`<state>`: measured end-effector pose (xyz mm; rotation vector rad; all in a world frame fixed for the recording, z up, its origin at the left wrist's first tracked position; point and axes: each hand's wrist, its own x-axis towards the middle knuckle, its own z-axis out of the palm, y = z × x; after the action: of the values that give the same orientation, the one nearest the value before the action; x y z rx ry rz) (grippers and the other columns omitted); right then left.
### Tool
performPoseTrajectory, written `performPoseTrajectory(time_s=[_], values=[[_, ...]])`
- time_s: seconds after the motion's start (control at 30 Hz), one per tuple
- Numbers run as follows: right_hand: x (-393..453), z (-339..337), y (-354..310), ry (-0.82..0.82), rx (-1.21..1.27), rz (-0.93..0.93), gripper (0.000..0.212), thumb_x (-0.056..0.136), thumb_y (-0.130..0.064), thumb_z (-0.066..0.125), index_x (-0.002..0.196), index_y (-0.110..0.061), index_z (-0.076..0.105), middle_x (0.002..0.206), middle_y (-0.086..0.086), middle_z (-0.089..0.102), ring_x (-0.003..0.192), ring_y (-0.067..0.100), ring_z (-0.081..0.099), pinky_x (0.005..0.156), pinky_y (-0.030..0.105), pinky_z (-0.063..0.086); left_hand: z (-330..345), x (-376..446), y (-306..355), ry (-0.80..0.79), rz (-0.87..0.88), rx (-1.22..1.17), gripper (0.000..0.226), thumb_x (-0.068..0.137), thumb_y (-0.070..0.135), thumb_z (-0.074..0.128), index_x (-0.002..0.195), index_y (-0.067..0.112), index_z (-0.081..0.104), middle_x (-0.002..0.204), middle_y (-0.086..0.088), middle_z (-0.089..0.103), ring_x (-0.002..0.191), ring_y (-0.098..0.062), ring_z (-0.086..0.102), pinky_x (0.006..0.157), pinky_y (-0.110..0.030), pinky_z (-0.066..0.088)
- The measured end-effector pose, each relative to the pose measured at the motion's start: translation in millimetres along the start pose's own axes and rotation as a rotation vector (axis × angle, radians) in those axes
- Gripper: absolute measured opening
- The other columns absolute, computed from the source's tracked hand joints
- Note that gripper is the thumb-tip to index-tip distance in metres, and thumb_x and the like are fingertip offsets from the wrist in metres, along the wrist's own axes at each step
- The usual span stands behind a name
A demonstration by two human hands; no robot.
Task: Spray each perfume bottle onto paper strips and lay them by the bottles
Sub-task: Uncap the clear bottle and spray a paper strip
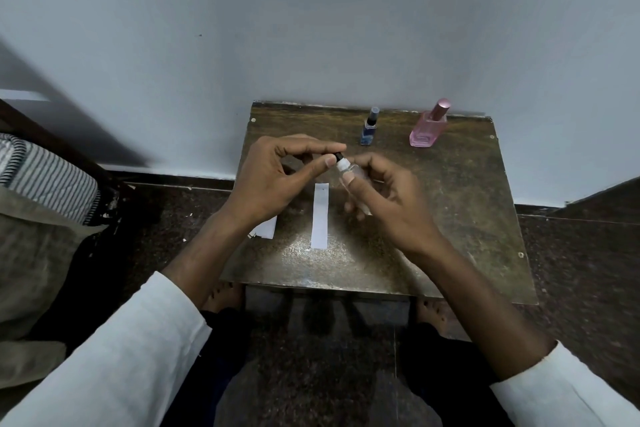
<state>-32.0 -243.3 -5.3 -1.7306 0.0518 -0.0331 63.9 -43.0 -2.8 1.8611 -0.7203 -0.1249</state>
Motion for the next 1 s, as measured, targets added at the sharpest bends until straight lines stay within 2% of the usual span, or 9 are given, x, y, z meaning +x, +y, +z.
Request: performPoseTrajectory(time_s=[0.13,0.23,0.33,0.5,0.67,0.8,0.83,0.9,1.0], values=[[1.6,-0.3,-6.2,-0.103,0.313,0.079,0.020,0.107,-0.010,0.058,0.119,0.005,0.062,0.094,0.010,0.076,0.060,0.018,0.066,0.047,0.027,0.050,0.1,1.6,-2.1,-0.018,-0.046,-0.110,0.023,0.099,0.020,0.077,0.121,0.017,0.082,0.111,-0.001,0.079,0.107,-0.025,0.072,0.097,-0.039,0.059],[0.9,5.3,-6.7,-0.134,0.548,0.157,0.017,0.108,-0.019,0.057,0.117,-0.005,0.062,0.086,0.011,0.069,0.042,0.009,0.048,0.035,0.021,0.027,1.6,1.6,0.1,-0.021,-0.077,-0.224,0.024,0.096,0.016,0.078,0.120,0.012,0.081,0.110,-0.004,0.082,0.108,-0.023,0.075,0.097,-0.030,0.057],[1.1,9.8,-2.8,-0.153,0.713,0.231,0.020,0.106,-0.025,0.051,0.121,-0.012,0.057,0.079,0.007,0.059,0.038,0.005,0.037,0.039,0.024,0.014,4.3,1.3,1.2,0.007,-0.106,-0.250,0.022,0.092,0.018,0.081,0.114,0.013,0.082,0.108,0.002,0.084,0.106,-0.019,0.078,0.096,-0.035,0.061],[-0.2,13.6,0.2,-0.167,0.728,0.242,0.029,0.110,-0.023,0.045,0.138,-0.018,0.051,0.077,0.009,0.052,0.038,0.005,0.033,0.039,0.021,0.016,4.4,1.4,-3.4,0.040,-0.112,-0.155,0.015,0.092,0.023,0.085,0.104,0.014,0.084,0.102,0.005,0.083,0.095,-0.032,0.076,0.088,-0.049,0.061],[-1.3,14.5,-5.3,-0.135,0.706,0.243,0.030,0.111,-0.018,0.042,0.138,-0.020,0.055,0.074,0.010,0.049,0.036,0.005,0.031,0.038,0.018,0.018,3.6,0.7,-1.2,0.039,-0.095,-0.081,0.009,0.094,0.030,0.082,0.099,0.022,0.083,0.102,0.009,0.081,0.091,-0.023,0.075,0.084,-0.037,0.062],[-6.6,14.8,-7.5,-0.179,0.925,0.290,0.029,0.106,-0.024,0.045,0.132,-0.021,0.056,0.074,0.006,0.051,0.035,0.002,0.030,0.037,0.018,0.015,5.9,1.5,-3.2,0.108,-0.192,-0.066,0.008,0.105,0.033,0.068,0.104,0.026,0.072,0.099,0.013,0.078,0.077,-0.012,0.070,0.066,-0.024,0.054],[-9.7,14.5,-7.9,-0.188,0.985,0.294,0.030,0.105,-0.025,0.045,0.132,-0.021,0.057,0.074,0.005,0.051,0.035,0.002,0.029,0.037,0.018,0.015,5.2,0.6,-5.0,0.108,-0.207,0.007,0.007,0.106,0.032,0.066,0.105,0.026,0.070,0.098,0.016,0.076,0.076,-0.004,0.068,0.065,-0.020,0.052],[-17.1,14.3,-8.4,-0.205,1.080,0.298,0.032,0.105,-0.025,0.044,0.134,-0.019,0.056,0.075,0.004,0.051,0.038,0.004,0.023,0.036,0.017,0.017,3.2,-3.4,-10.7,0.004,-0.153,0.357,0.008,0.104,0.036,0.067,0.108,0.031,0.071,0.101,0.020,0.071,0.082,0.003,0.064,0.069,-0.026,0.055],[-30.0,14.6,-8.1,-0.233,1.208,0.303,0.039,0.103,-0.025,0.047,0.141,-0.019,0.054,0.077,0.004,0.049,0.042,0.005,0.021,0.035,0.014,0.021,4.1,-10.3,-11.1,-0.203,-0.108,0.670,0.026,0.099,0.049,0.068,0.121,0.035,0.072,0.115,0.013,0.067,0.103,-0.008,0.064,0.078,-0.035,0.056]])
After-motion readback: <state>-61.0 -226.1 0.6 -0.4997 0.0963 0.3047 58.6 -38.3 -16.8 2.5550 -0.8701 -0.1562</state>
